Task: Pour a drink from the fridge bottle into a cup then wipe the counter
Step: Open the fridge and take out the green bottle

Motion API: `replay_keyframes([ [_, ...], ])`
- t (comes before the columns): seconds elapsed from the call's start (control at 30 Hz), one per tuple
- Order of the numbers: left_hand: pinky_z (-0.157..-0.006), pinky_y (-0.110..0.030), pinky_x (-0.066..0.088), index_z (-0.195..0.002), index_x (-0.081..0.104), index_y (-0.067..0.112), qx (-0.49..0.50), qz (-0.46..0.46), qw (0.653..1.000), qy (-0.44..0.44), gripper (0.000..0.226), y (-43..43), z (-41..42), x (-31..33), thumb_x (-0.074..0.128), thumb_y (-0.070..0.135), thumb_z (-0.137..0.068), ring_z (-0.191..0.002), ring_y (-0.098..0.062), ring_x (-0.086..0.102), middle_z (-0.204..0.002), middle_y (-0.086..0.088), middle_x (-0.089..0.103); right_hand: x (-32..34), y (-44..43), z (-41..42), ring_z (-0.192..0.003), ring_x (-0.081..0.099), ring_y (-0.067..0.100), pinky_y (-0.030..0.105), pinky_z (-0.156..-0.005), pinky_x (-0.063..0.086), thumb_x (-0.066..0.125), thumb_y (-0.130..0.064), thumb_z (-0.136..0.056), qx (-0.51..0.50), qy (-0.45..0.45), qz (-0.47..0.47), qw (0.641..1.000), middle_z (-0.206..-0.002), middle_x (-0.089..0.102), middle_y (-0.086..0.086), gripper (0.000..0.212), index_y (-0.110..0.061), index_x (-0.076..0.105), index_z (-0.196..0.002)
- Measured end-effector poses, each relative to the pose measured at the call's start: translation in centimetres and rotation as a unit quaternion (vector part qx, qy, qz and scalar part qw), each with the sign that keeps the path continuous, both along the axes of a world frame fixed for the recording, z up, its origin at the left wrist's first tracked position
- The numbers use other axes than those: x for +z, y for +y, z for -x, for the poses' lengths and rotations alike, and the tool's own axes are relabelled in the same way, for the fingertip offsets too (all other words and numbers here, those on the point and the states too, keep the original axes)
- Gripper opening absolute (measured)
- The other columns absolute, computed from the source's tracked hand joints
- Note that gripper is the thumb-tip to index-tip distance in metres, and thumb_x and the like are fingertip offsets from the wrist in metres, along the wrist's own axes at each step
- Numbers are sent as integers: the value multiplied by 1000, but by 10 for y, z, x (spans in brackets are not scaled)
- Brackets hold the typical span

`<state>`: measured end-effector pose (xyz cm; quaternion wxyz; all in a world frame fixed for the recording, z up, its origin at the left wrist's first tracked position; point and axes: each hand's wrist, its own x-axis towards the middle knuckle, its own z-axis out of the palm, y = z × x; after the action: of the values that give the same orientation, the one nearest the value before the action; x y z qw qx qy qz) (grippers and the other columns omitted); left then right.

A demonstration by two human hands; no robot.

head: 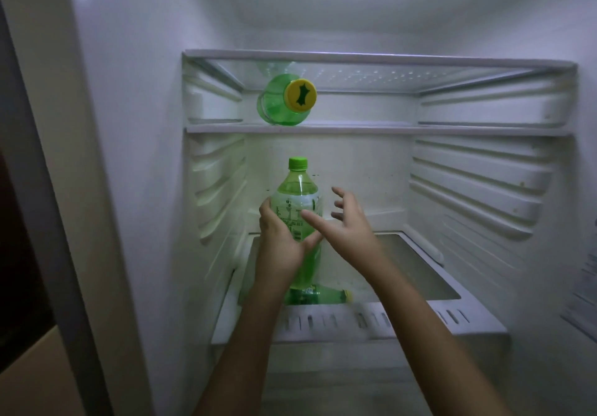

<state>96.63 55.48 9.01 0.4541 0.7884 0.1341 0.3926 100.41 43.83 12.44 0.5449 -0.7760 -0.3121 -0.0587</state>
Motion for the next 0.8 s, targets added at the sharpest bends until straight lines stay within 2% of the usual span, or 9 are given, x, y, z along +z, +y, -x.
replay_keyframes([
  [0.1,-77,-41,56,-131,31,14,61,26,998,-24,86,-5,-9,-2,86,33,-67,-99,-26,65,-125,-8,57,15,21,-10,-137,31,21,45,-111,34,74,-55,-71,28,-4,11,1000,-150,23,5,102,-26,16,-149],
  [0.2,-69,-39,54,-123,32,16,59,58,997,-6,83,-6,-11,-1,87,40,-66,-86,-25,65,-106,-2,61,27,40,-19,-138,28,22,46,-112,32,76,-59,-66,27,-15,23,999,-150,21,4,108,-28,14,-149],
  [0.3,-65,-31,48,-118,35,16,69,68,995,33,77,-2,-14,0,88,36,-66,-81,-23,62,-93,3,58,32,55,-27,-127,42,23,48,-105,41,76,-65,-59,16,-15,36,999,-138,38,5,103,-23,30,-141],
  [0.37,-64,-30,47,-116,38,16,79,66,994,45,76,0,-15,-1,89,37,-64,-83,-25,64,-94,1,61,31,59,-31,-107,55,18,46,-92,50,73,-70,-51,7,-15,29,999,-117,53,1,86,-24,47,-119],
  [0.47,-58,-28,43,-115,41,14,87,68,992,57,75,-1,-15,-4,89,40,-63,-79,-22,61,-92,2,60,24,61,-34,-93,60,13,44,-82,54,73,-70,-50,3,-20,-1,1000,-102,59,-3,67,-28,51,-98],
  [0.67,-56,-27,42,-112,39,17,112,53,990,66,70,-3,-14,-8,86,43,-66,-75,-19,61,-85,6,55,19,64,-35,-94,60,13,44,-81,54,73,-71,-52,4,-37,-23,999,-102,59,-6,64,-31,51,-97],
  [0.8,-61,-30,43,-115,37,15,90,66,992,66,75,-4,-12,-8,88,39,-65,-85,-25,65,-94,1,60,20,63,-35,-95,59,13,43,-83,54,73,-70,-52,6,-40,-19,999,-103,58,-5,66,-30,51,-100],
])
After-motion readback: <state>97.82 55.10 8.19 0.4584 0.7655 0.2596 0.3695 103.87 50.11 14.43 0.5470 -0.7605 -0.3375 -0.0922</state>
